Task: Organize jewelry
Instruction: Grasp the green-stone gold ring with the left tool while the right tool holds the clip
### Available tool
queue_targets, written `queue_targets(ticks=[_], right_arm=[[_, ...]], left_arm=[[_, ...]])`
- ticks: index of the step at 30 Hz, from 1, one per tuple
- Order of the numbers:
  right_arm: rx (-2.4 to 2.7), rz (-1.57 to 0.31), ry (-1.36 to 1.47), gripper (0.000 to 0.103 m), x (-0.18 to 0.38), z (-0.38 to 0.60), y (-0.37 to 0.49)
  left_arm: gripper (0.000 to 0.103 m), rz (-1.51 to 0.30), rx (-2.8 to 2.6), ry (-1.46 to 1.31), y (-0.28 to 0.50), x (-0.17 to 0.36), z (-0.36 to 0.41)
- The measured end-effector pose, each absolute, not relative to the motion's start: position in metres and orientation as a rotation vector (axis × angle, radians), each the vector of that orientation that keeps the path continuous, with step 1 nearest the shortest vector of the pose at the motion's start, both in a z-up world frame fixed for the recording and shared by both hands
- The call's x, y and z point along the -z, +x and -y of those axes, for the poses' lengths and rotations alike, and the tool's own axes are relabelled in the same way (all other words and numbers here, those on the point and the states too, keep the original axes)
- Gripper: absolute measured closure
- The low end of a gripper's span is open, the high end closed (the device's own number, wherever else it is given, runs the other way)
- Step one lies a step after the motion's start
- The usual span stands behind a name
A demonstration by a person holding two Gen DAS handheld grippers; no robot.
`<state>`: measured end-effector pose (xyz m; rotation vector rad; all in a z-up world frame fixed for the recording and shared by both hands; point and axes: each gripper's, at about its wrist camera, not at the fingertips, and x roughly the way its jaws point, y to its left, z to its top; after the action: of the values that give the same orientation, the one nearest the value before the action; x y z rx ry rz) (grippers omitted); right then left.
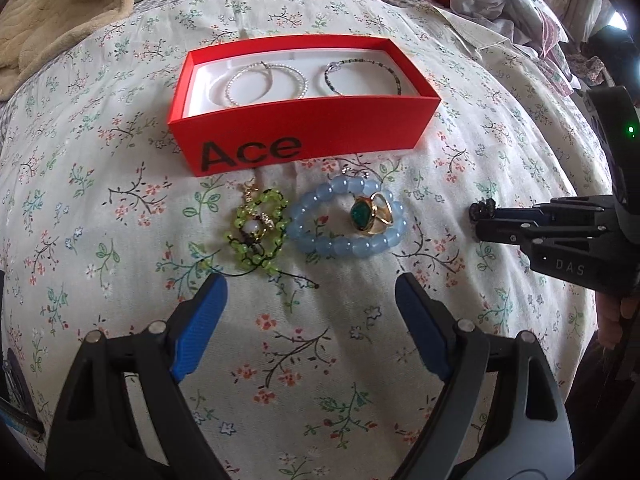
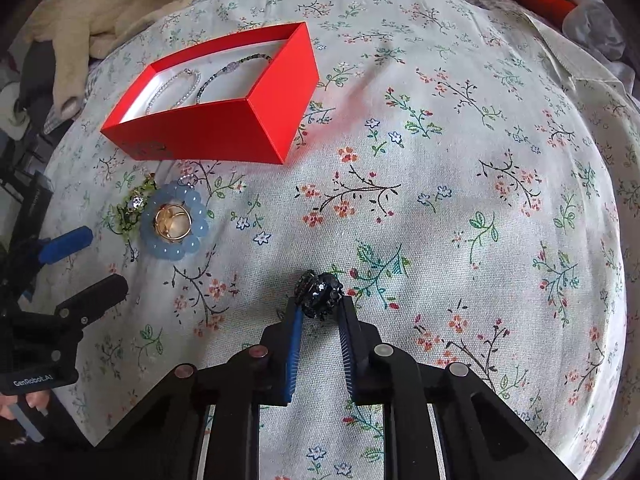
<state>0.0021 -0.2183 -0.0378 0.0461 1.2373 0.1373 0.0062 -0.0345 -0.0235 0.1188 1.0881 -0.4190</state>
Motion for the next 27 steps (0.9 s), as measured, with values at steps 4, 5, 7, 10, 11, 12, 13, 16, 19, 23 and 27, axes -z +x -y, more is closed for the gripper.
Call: queue_targets(ticks=[4,5,7,10,11,12,13,16,19,23,27], right_arm=[[-0.137,-1.231,0.044,0.085,0.035,0.219,0.003],[-0.139,-1.230,0.045,0.085,0.034,0.219,0.003],[-0.142,-1.227,0.046,0.085,0.035,0.222,0.008],[-0.145,-1.222,0.049,0.085,0.033,0.226,0.008],[-0.146,-1.221,0.051,0.085,0.031,0.228,0.004],[-0.148,-1.220,0.052,0.085,0.030,0.229,0.003],[-0.148,-1.217,0.052,0.085,0.029,0.229,0.002],[-0.148,-1.209,0.057,0.085,0.026,0.234,-0.002],[-0.146,-1.202,0.064,0.085,0.025,0.238,-0.005],[-0.145,-1.200,0.072,0.085,0.023,0.240,-0.007],[-0.141,-1.199,0.079,0.085,0.022,0.243,-0.008]], left_arm=[[0.018,-1.084,0.465,0.099,0.008,0.024,0.041],[0.020,-1.084,0.474,0.087,0.009,0.024,0.043],[0.025,-1.083,0.498,0.056,0.011,0.024,0.045],[0.030,-1.073,0.521,0.017,0.015,0.023,0.049],[0.036,-1.069,0.523,0.005,0.016,0.023,0.051],[0.038,-1.066,0.525,-0.006,0.018,0.023,0.052],[0.042,-1.065,0.525,-0.018,0.021,0.023,0.053],[0.049,-1.059,0.513,-0.047,0.027,0.024,0.054],[0.056,-1.071,0.505,-0.074,0.032,0.027,0.057],[0.066,-1.087,0.494,-0.090,0.034,0.032,0.058],[0.076,-1.096,0.484,-0.088,0.035,0.035,0.061]])
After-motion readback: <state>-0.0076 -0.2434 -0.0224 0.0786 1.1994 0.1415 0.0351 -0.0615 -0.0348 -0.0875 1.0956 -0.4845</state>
